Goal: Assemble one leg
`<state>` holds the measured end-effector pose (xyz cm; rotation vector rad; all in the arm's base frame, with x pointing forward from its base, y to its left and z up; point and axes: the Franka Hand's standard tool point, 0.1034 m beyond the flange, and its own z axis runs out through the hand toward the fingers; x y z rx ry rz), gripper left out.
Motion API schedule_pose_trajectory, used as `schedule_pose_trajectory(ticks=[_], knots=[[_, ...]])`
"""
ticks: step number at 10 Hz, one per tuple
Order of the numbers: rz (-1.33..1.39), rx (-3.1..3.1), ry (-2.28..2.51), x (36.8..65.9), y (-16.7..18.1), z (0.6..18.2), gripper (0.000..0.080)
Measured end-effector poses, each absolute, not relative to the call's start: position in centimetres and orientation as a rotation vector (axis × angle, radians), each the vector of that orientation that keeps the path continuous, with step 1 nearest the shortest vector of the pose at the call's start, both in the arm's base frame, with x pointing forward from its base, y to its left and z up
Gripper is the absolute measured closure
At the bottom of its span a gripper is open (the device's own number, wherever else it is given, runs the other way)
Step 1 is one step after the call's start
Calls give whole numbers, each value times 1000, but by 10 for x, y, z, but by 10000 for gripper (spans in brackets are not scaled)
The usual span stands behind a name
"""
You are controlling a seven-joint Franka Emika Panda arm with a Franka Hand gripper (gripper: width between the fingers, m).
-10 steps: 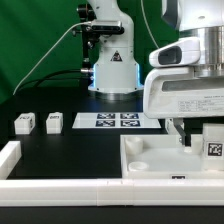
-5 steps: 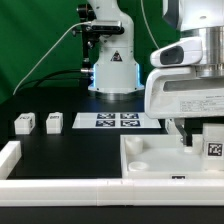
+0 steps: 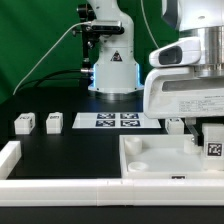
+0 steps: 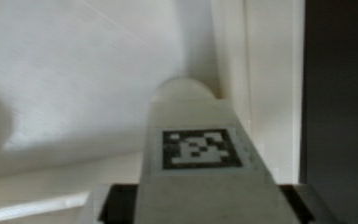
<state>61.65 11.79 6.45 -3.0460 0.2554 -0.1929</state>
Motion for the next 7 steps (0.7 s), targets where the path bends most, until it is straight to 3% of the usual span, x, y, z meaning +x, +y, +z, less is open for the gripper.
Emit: schedule_pose_trajectory(ticks=[7], knots=[[-185,-2954,852,616,94,64,503]])
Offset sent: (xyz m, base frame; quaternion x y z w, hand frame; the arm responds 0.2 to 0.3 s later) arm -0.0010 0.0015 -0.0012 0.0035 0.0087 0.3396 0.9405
